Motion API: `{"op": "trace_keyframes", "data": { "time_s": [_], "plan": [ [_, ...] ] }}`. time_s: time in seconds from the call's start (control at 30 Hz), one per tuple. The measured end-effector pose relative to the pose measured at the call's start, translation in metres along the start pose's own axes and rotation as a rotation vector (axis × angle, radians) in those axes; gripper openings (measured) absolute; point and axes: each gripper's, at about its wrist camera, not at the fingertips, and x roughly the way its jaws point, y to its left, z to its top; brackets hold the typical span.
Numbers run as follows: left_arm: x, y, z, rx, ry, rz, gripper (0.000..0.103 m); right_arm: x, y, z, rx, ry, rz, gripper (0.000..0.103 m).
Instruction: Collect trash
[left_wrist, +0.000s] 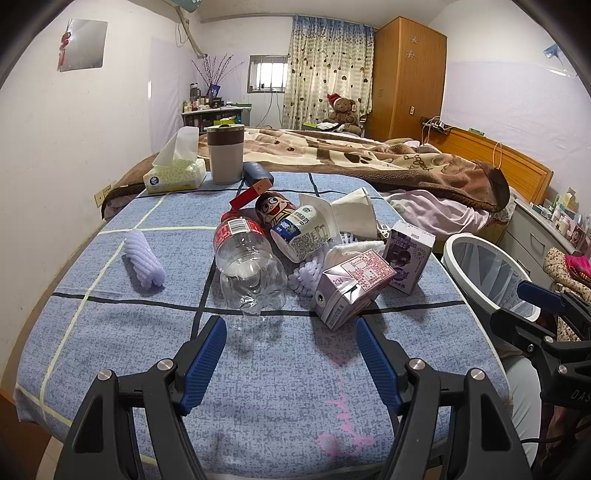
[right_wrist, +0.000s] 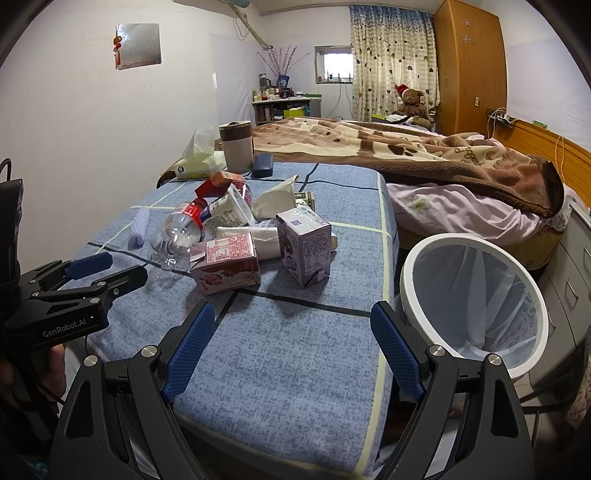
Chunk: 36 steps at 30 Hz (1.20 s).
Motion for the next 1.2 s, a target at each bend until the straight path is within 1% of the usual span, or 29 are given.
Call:
{"op": "trace_keyframes", "data": {
  "time_s": [0.13, 1.2],
  "plan": [
    [-0.0060, -0.0003, 0.0036, -0.001, 0.001, -0.001, 0.072, 0.0001, -0.0001, 0.0008, 0.000, 0.000, 0.000, 0.088],
    [-0.0065, 0.0000, 0.0036, -0.002, -0.004, 0.000, 0.072, 0.0005, -0.0004, 0.0013, 0.000, -0.005, -0.001, 0.088]
  ]
}}
